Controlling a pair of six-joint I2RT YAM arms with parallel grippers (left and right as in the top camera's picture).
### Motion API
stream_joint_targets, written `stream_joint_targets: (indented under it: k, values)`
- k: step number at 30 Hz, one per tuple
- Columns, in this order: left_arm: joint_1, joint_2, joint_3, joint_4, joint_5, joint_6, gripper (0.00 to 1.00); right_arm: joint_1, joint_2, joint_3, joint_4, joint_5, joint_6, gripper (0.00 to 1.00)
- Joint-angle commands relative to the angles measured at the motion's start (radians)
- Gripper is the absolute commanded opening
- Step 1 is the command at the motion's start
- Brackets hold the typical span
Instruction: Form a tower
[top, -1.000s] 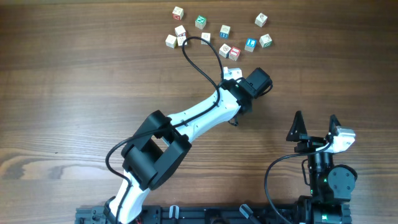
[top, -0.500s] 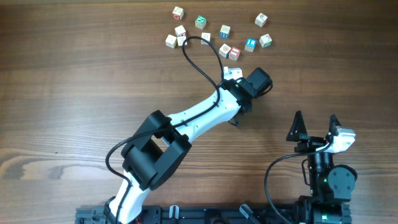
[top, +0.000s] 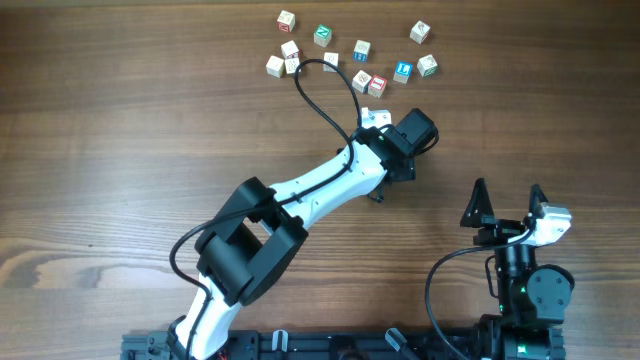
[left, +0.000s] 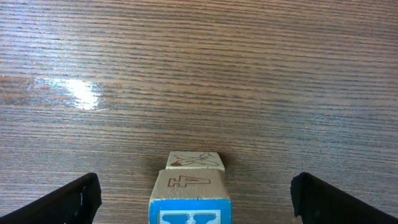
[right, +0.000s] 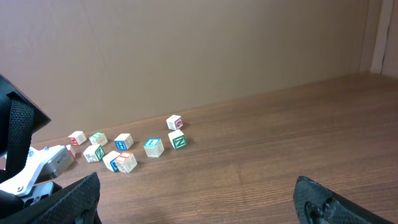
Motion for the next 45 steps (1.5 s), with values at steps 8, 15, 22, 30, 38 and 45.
stream_joint_targets:
  k: [8, 15, 22, 30, 38, 45]
  values:
    - [-0.003, 0.021, -0.007, 0.006, 0.004, 0.009, 1.00, 0.004, -0.006, -0.001, 0.003, -0.015, 0.006, 1.00]
    - [-0.003, 0.032, -0.007, 0.010, 0.003, 0.035, 0.97, 0.004, -0.006, -0.001, 0.003, -0.015, 0.006, 1.00]
    - [-0.003, 0.044, -0.007, 0.013, 0.004, 0.035, 0.97, 0.004, -0.006, -0.001, 0.003, -0.015, 0.006, 1.00]
    - [-0.003, 0.059, -0.007, 0.021, 0.004, 0.035, 0.96, 0.004, -0.006, -0.001, 0.003, -0.015, 0.006, 1.00]
    - [-0.003, 0.059, -0.007, 0.021, 0.005, 0.035, 0.89, 0.004, -0.006, -0.001, 0.003, -0.015, 0.006, 1.00]
    - [-0.004, 0.061, -0.007, 0.021, 0.013, 0.035, 0.86, 0.004, -0.006, -0.001, 0.003, -0.015, 0.006, 1.00]
